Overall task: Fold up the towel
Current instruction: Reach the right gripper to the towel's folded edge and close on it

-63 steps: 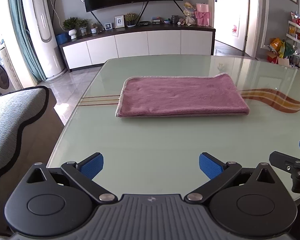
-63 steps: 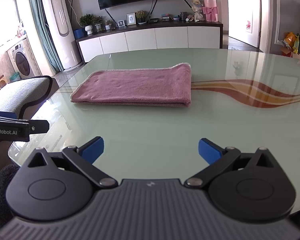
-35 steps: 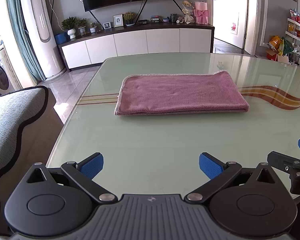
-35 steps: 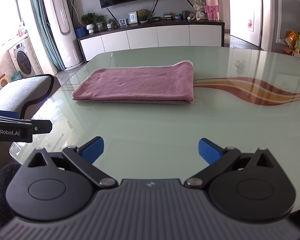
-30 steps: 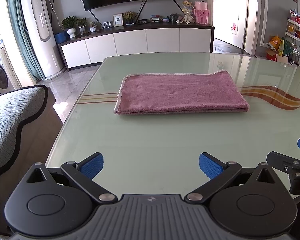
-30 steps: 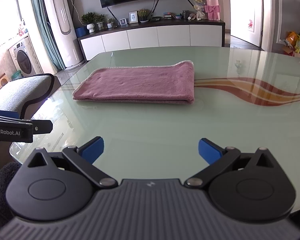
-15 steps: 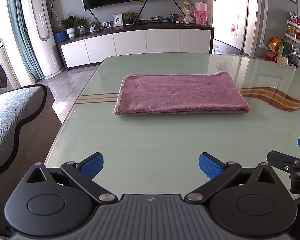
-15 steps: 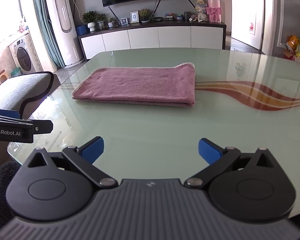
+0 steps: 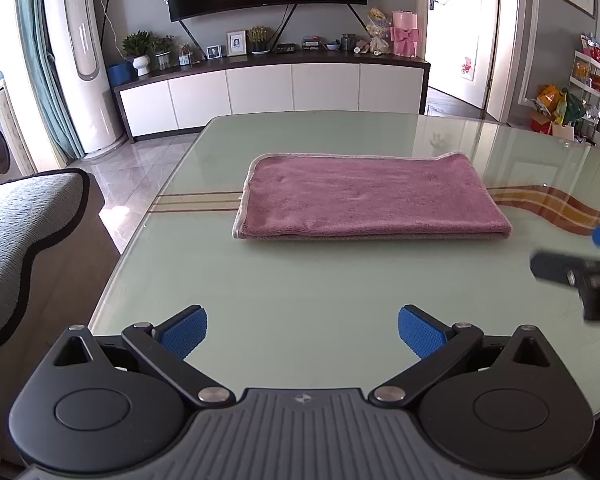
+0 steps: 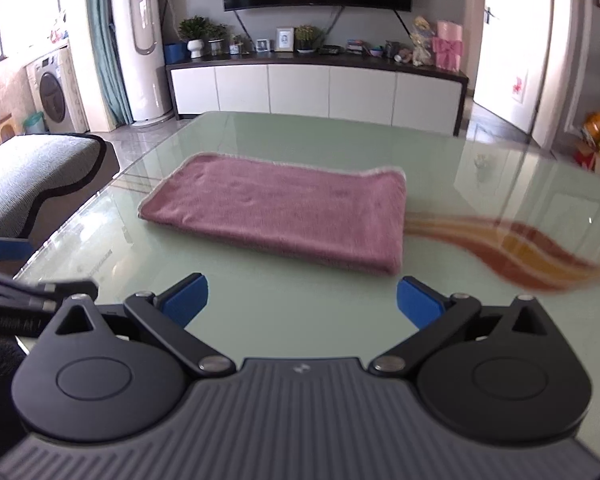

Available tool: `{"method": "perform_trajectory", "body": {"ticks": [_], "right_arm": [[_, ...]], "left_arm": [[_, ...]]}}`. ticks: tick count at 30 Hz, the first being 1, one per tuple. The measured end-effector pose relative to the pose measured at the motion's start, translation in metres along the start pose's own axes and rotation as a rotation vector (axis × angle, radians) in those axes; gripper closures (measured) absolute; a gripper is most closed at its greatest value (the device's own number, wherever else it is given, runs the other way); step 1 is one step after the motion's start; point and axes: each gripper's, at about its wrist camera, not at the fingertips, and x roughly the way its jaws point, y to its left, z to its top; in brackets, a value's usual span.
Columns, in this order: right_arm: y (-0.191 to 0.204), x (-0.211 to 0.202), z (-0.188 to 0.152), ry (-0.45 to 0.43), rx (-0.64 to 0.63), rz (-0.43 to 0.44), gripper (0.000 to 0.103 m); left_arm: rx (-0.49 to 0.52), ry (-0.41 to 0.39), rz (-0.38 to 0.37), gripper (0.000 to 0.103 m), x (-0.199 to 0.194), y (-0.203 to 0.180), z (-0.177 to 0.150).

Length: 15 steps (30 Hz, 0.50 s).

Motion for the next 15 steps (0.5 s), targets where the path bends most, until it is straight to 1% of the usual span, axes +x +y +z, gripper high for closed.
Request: {"method": "perform_trajectory", "body": {"ticks": [4,9,11,13,15], "right_arm": [[0.009,0.034,0.030,0.023,-0.020,0.038,0.000],[0.029,0.081,0.065,0.020,-0.041,0.077,0.000],[0.042,0.104,0.078,0.037,-0.053,0.087,0.000],[0.059,0.131,0.091,0.054,-0.070,0.129,0.000],[0.068,0.154,0.101,0.101,-0.068,0.144,0.004]], "left_arm": [[0.002,-0.001,-0.009,0.000,0.007,0.011,0.004],[-0.014,0.001,-0.033,0.000,0.019,0.023,0.009],[-0.016,0.001,-0.041,0.000,0.026,0.027,0.011],[-0.017,0.004,-0.052,0.000,0.035,0.030,0.014],[-0.017,0.007,-0.060,0.001,0.042,0.032,0.016]]}}
